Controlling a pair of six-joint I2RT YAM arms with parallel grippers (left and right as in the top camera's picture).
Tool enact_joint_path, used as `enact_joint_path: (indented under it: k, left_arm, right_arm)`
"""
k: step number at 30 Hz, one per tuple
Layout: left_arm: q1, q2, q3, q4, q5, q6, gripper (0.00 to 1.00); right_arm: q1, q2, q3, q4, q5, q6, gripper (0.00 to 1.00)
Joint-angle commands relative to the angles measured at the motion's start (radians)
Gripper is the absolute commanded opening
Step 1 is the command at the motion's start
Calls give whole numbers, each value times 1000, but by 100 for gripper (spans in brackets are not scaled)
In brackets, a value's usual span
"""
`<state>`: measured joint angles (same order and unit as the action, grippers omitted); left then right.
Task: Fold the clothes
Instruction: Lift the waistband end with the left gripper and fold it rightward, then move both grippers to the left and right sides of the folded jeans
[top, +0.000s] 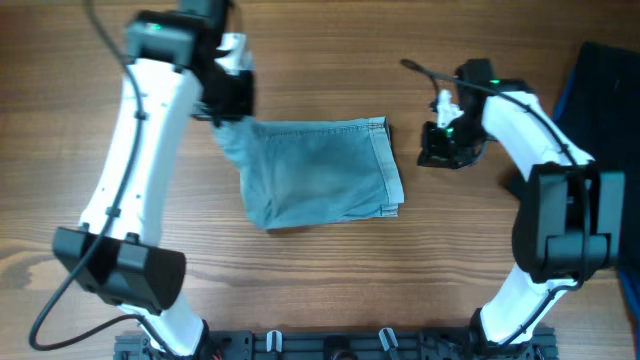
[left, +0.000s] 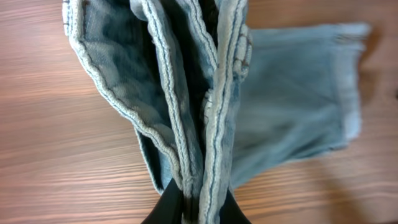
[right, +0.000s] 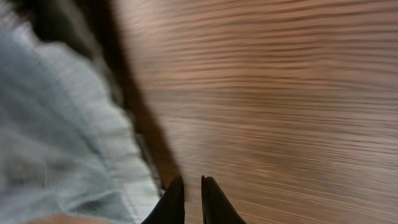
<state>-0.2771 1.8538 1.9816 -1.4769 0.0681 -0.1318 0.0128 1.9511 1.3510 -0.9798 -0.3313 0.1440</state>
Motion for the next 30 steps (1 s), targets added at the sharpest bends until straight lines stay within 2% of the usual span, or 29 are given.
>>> enact_joint_path:
  k: [1,9,12,14,15,18,23,26,30]
  left_arm:
    - [-158,4,21,40,43,-131,5]
    - [-362,175,-58,234,43,-388,5]
    - [-409,246,-58,285,43,-431,5]
    - [-443,294,-58,315,43,-431,13]
    - [-458,312,-58,323,43,-431,30]
    - [-473,318,-58,325,37,-425,46]
    - [-418,238,-55,263,43,-423,48]
    - [-316,158,-55,234,3,-423,54]
    - [-179,144,-57,187,-39,-404,64]
  right_arm:
    - [-69,-27,18,-5,10,64,12]
    - [-92,-27,17,-16,10,61,11]
    - [-92,-27,17,-16,10,61,11]
    - [-92,-27,17,-16,10,61,11]
    - [-92,-27,17,-16,10,56,11]
    - [-92,-27,17,-17,10,40,11]
    - [-91,-27,17,-19,10,39,11]
    - [-91,-27,17,-38,5,31,11]
    - [-82,-27,17,-69,-144,-117,17]
